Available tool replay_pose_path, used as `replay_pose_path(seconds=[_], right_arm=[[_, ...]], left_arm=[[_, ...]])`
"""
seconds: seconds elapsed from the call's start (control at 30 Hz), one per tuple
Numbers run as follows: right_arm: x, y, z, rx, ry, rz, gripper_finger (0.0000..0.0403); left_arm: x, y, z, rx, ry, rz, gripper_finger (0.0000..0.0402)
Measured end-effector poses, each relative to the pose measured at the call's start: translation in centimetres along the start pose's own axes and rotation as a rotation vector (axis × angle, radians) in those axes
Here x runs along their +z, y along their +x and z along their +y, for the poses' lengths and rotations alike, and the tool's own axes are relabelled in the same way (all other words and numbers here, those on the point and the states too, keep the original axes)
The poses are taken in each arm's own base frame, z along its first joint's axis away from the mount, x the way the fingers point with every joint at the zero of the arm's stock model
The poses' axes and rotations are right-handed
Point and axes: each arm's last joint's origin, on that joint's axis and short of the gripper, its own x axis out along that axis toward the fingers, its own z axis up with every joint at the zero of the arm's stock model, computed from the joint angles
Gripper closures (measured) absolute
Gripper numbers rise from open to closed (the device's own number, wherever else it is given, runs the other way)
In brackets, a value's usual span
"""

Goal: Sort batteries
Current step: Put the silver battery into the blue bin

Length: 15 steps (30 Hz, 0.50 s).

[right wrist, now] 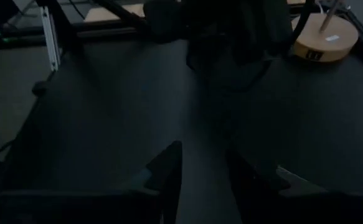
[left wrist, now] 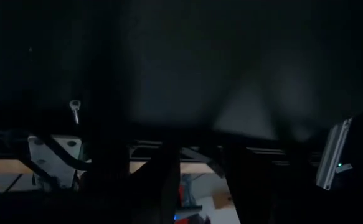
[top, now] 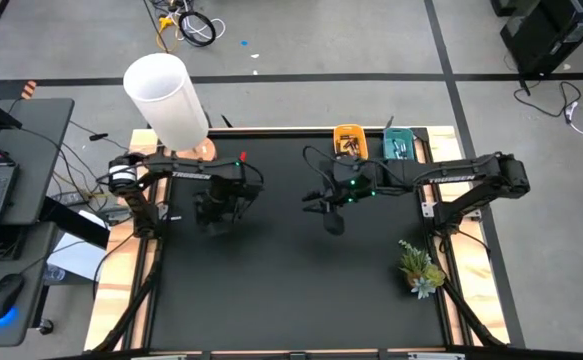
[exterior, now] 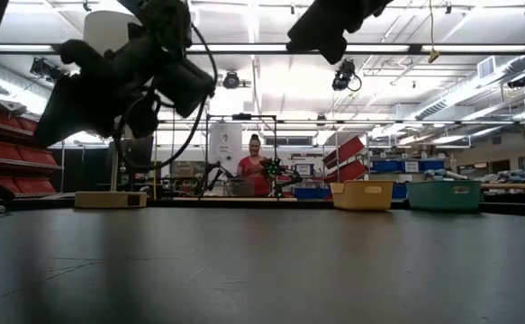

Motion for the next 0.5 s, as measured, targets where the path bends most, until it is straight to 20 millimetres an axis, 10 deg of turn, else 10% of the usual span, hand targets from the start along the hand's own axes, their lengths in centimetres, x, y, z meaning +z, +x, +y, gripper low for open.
replay_pose_path(seconds=[0.5], right_arm=[[-1.3,0.9,2.7,-0.018,0.053,-0.01,0.027]], left_arm=[[-0.6,3.1,2.8,0.14,0.052,0.127,0.027]])
